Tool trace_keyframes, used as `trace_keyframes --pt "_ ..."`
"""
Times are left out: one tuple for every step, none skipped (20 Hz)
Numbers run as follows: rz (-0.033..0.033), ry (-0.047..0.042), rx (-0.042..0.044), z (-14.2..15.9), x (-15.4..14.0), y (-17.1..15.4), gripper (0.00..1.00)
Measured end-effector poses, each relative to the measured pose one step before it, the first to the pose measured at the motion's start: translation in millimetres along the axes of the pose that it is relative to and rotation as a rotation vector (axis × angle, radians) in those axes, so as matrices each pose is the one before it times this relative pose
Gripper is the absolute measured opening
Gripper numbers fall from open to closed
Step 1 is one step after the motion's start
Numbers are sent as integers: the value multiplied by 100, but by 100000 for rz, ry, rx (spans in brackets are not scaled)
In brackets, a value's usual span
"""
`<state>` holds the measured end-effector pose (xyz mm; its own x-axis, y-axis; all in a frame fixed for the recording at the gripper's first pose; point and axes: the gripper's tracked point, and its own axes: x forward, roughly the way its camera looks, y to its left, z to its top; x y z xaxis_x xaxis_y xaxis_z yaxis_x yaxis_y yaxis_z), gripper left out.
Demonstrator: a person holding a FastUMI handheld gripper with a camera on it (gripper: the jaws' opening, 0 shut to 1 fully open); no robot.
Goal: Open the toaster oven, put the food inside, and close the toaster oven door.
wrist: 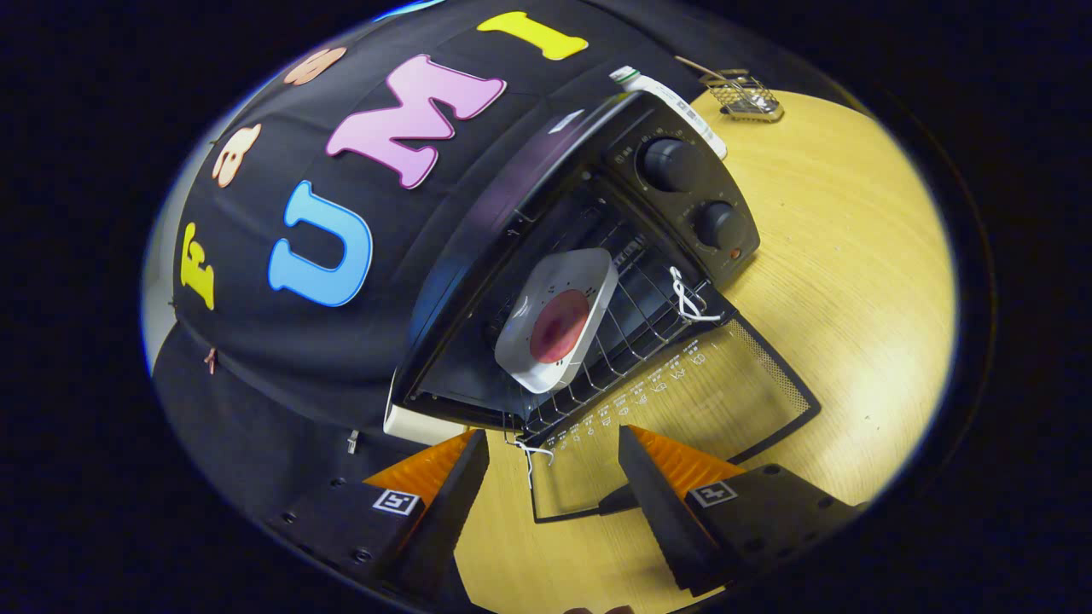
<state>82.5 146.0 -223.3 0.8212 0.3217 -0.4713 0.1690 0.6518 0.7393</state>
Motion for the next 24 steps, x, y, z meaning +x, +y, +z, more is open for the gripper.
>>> trace_keyframes --pt "-286 -1143 -4911 43 -653 348 98" --pt "-247 -903 -5523 -77 -518 184 98" --pt "-96 -517 -6879 -797 32 -417 98" --pt "-338 5 -4763 -284 -344 106 98" --pt "-379 20 -6123 -138 -437 173 98" --pt "-702 80 -6386 -281 -312 72 98" --pt "-1148 -48 -6480 -242 -395 53 98" --pt "-1357 170 -6589 -326 -296 -99 99" --pt "-2155 322 -6330 -357 -58 -387 98" --pt "-1916 706 -5673 -634 -181 -410 98" --pt "-2390 614 -4503 -635 -130 -433 99" --pt "-2050 1091 -3274 -658 -8 -376 99" --pt "-2125 2015 -2732 -233 154 -66 99" --pt "-1848 2939 -2474 -1092 184 -339 99" --pt "-2219 3673 -2532 -1218 208 -374 99" --pt "-1502 2771 -2290 -1122 183 -191 99" --pt "-1075 1972 -2000 -841 315 -55 99" --pt "-1118 1819 -1964 -796 360 -101 99" --pt "-996 2207 -1728 -930 347 -148 99" --pt "-1145 1685 -1124 -656 399 -135 99" --pt "-997 1273 -476 -578 324 56 99" --pt "-958 912 -104 -417 473 -1 99" --pt "-893 671 -362 -208 559 -55 99" --pt "-1212 1052 -1023 -310 571 -77 99"
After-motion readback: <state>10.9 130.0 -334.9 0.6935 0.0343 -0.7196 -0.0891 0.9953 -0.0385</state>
